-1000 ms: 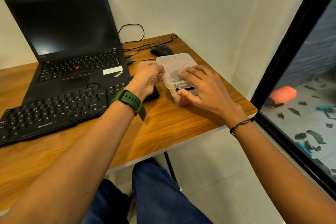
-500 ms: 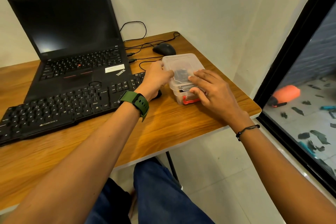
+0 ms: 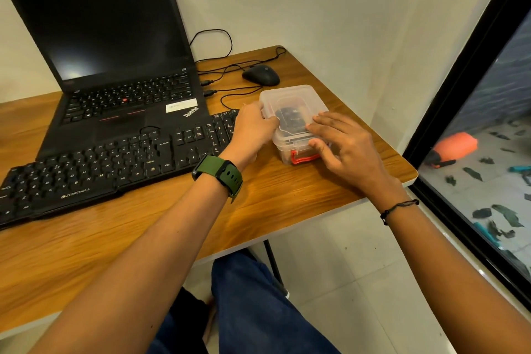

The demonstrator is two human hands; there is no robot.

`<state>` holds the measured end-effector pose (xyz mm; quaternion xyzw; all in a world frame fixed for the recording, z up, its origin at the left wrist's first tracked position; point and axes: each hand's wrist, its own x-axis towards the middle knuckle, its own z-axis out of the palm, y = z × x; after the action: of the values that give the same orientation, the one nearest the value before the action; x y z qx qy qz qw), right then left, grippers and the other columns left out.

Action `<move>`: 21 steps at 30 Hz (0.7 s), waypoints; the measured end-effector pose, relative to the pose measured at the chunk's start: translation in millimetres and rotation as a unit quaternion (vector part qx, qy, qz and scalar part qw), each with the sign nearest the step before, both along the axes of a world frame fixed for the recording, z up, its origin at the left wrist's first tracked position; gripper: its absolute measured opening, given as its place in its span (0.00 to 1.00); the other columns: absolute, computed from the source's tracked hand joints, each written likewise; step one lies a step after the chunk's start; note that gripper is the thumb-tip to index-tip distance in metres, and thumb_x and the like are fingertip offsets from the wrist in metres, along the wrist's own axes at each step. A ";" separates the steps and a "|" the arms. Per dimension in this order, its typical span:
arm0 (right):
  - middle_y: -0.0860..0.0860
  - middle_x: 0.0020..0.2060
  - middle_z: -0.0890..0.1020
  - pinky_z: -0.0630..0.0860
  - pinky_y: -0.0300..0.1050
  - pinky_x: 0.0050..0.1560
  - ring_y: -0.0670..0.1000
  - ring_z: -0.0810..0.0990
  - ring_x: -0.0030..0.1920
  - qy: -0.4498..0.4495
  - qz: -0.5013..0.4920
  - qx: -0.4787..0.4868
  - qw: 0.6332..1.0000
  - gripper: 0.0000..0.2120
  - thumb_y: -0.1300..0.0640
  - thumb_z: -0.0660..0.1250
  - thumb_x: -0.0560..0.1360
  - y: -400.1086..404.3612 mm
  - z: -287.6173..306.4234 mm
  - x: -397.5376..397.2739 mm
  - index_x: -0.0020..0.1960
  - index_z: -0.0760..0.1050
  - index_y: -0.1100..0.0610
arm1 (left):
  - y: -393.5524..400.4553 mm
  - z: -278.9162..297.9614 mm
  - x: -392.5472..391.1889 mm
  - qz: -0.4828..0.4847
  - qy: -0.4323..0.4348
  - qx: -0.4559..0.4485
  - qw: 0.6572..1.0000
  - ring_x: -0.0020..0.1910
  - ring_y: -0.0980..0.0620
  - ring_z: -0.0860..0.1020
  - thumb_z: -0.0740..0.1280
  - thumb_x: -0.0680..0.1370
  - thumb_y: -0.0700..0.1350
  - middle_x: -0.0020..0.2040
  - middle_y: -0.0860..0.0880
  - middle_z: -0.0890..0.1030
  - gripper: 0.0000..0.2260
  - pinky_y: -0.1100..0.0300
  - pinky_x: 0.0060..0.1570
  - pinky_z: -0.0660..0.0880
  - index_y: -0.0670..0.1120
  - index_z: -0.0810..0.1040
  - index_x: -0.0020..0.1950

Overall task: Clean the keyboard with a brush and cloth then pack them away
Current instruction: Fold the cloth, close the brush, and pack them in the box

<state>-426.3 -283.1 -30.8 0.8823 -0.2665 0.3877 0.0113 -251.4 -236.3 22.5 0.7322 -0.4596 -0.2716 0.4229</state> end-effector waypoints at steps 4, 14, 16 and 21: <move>0.59 0.54 0.81 0.74 0.49 0.60 0.57 0.78 0.58 -0.002 0.021 0.009 1.000 0.16 0.53 0.62 0.75 -2.3 1.0 -3.6 0.56 0.79 0.63 | 5.7 4.0 -2.6 -0.013 0.085 0.030 0.996 0.35 0.52 0.74 0.62 0.78 0.40 0.48 0.46 0.78 0.11 0.61 0.31 0.70 0.47 0.70 0.60; 0.60 0.54 0.81 0.73 0.49 0.60 0.57 0.78 0.58 0.013 0.049 0.013 0.999 0.18 0.52 0.63 0.74 -6.2 4.9 -8.2 0.55 0.79 0.64 | 9.3 5.4 -3.0 -0.008 0.132 0.041 0.990 0.26 0.53 0.68 0.60 0.79 0.42 0.36 0.43 0.76 0.03 0.62 0.25 0.65 0.46 0.68 0.52; 0.59 0.55 0.80 0.72 0.49 0.61 0.56 0.77 0.59 0.043 0.064 0.014 0.997 0.19 0.50 0.64 0.73 -9.0 8.7 -12.9 0.56 0.78 0.64 | 10.2 5.3 -3.0 -0.015 0.132 0.038 0.990 0.28 0.54 0.69 0.61 0.79 0.43 0.37 0.44 0.76 0.06 0.62 0.26 0.66 0.45 0.69 0.55; 0.60 0.55 0.80 0.75 0.50 0.59 0.57 0.78 0.58 0.043 0.069 0.016 0.997 0.18 0.52 0.64 0.74 -11.4 9.6 -15.0 0.56 0.76 0.65 | 10.5 1.7 -6.1 -0.039 0.080 0.036 0.995 0.32 0.54 0.70 0.60 0.80 0.45 0.46 0.45 0.77 0.13 0.64 0.30 0.68 0.42 0.71 0.63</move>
<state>-441.3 -294.5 -21.2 0.9146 -0.2102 0.3451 -0.0179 -257.4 -225.9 24.2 0.7043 -0.4422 -0.3618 0.4213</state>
